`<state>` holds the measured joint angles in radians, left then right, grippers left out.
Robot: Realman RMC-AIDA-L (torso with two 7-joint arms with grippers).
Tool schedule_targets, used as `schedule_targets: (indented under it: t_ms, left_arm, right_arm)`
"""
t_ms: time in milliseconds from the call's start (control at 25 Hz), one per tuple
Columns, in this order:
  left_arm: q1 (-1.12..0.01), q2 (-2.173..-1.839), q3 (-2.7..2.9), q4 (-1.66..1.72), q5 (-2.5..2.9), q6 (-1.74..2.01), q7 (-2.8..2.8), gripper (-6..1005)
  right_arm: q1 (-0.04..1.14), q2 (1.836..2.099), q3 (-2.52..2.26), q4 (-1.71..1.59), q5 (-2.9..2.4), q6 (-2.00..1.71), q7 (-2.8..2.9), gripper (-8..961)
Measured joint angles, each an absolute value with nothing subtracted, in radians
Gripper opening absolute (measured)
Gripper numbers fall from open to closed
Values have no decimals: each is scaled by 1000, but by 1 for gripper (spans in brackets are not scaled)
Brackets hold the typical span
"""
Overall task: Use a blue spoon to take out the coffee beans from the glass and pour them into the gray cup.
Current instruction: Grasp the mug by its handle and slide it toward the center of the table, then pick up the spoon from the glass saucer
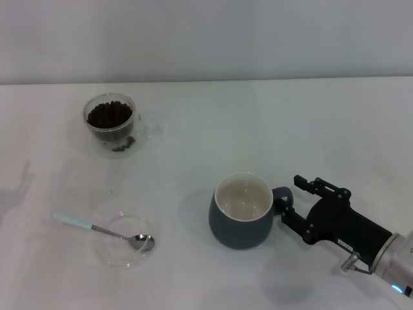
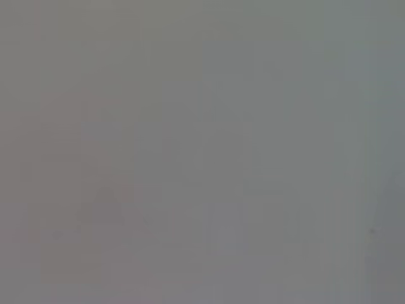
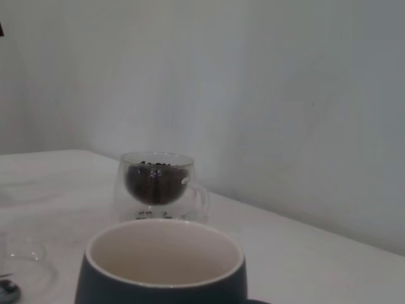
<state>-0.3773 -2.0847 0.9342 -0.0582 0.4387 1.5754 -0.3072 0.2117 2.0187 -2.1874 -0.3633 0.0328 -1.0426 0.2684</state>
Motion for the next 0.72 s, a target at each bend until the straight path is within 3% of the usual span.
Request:
schedule_targets:
  t_ms: [160, 720]
  left_arm:
    - [-378, -2083, 934, -58, 439, 1575, -305, 888]
    - [-384, -2083, 934, -46, 428, 1552, -310, 887]
  right_arm:
    - [208, 2016, -2193, -338, 26, -1082, 266, 592]
    - [190, 2012, -2189, -146, 28, -1346, 317, 583]
